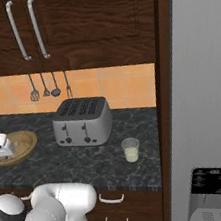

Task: Grab a lemon wedge from the fridge and one ice cube from the ice bowl, and put them in the glass of lemonade.

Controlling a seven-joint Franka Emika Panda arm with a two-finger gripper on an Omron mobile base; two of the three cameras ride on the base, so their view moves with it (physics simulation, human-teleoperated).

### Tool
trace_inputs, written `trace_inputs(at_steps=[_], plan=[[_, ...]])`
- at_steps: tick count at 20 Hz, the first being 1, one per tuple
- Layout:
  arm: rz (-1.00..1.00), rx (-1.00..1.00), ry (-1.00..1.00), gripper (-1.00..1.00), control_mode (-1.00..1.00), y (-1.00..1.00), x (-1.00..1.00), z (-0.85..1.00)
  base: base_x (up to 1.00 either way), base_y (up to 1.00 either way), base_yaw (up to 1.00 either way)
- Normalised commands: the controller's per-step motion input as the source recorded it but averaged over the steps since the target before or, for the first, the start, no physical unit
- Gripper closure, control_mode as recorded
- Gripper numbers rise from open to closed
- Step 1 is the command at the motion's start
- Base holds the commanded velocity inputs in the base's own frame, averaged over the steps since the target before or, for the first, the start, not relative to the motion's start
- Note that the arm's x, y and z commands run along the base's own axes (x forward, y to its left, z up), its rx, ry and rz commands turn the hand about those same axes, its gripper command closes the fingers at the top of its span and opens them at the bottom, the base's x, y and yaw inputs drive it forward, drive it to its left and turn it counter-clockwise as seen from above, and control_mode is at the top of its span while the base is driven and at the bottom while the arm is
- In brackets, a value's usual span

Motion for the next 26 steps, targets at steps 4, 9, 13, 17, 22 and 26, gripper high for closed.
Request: trace_inputs(at_steps=[4, 9, 13, 17, 22, 26], plan=[[0.03, -0.04, 0.02, -1.0, -1.0, 0.84, 1.0, -0.06, 0.0, 0.0, 0.0], [0.03, -0.12, 0.2, -1.0, -1.0, 0.09, 0.53, -0.04, 0.0, 0.0, 0.0], [0.03, -0.07, 0.21, -1.0, -1.0, -0.14, 0.12, -0.39, 0.0, 0.0, 0.0], [0.01, -0.04, 0.12, -1.0, -1.0, 0.0, -0.06, -0.59, 0.0, 0.0, 0.0], [0.0, -0.03, 0.03, -1.0, -1.0, -0.03, 0.0, -0.31, 0.0, 0.0, 0.0], [0.0, -0.03, 0.02, -1.0, -1.0, 0.0, 0.0, -0.21, 0.0, 0.0, 0.0]])
